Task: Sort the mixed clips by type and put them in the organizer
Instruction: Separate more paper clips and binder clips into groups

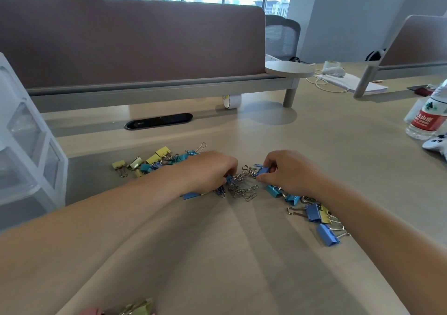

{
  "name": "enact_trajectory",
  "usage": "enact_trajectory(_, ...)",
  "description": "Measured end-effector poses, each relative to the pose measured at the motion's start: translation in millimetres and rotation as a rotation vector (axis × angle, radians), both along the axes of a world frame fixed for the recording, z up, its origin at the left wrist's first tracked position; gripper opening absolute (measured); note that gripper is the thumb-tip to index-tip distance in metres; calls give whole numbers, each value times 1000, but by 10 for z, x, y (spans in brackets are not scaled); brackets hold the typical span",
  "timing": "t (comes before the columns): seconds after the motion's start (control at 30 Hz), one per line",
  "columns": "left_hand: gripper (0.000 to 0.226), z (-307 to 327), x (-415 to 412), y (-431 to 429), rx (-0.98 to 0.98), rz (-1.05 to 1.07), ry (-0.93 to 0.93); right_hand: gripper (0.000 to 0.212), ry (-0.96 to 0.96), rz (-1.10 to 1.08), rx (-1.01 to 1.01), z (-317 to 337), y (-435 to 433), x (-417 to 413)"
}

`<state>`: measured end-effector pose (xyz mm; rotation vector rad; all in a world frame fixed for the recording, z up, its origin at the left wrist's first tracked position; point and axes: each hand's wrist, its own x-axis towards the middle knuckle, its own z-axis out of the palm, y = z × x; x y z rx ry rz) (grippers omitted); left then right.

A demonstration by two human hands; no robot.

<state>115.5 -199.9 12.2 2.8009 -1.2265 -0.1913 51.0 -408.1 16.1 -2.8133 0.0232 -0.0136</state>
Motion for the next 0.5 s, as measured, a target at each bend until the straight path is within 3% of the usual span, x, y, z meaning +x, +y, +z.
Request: enact_trajectory(0.5, 17, 155, -18, 25, -156, 109, 115, 28, -16, -20, -3, 24, -34, -49)
